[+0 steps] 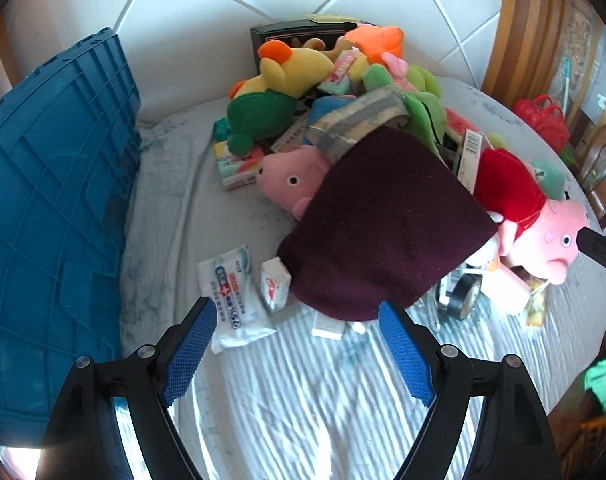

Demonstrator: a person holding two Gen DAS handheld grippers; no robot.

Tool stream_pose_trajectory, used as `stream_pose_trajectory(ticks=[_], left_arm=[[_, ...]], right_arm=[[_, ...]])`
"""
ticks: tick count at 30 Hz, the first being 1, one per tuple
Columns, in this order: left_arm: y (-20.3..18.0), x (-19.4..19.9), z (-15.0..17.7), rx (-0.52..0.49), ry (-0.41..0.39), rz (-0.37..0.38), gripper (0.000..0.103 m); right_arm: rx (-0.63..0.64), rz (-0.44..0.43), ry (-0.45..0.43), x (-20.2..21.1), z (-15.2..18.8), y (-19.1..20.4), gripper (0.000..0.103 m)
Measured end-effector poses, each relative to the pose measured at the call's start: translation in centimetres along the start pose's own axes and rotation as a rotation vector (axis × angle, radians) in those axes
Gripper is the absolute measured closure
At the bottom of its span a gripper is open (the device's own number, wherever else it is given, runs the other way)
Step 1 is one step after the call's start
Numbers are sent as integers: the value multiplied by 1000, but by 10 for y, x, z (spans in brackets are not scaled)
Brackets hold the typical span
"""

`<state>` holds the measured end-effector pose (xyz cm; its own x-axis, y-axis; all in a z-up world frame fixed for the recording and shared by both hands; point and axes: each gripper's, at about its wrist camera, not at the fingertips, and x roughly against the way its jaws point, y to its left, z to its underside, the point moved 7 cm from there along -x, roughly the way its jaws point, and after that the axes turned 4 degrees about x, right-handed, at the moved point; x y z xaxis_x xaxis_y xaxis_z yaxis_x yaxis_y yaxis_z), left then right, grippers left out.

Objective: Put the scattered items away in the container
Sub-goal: 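Move both tools back to the pile toward the maroon knit cloth, then grasp the maroon knit cloth with left tool while right tool grasps a white box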

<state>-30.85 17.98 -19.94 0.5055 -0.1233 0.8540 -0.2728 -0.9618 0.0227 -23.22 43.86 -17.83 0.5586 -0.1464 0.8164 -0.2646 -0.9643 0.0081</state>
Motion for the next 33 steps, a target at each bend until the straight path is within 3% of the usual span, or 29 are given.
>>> stream_pose_trajectory(ticks=[8,14,23,28,33], left_arm=[[-38,-12,-22,-48,-3,25,19],[-48,-33,-38,-43,10,15,19],[-43,-64,-52,-36,34,27,19],[-45,-84,-49,-54,51,35,19],[-46,-103,-46,-68,65,36,48]], right_arm=[[-74,64,-4,4,-4,-57,0],[-68,60,9,-8,-12,-68,0],[38,-92,-15,-28,-48,-14,0],[53,-106,7,-49,-56,0,0],[35,-89,43,-66,-58,-10,0]])
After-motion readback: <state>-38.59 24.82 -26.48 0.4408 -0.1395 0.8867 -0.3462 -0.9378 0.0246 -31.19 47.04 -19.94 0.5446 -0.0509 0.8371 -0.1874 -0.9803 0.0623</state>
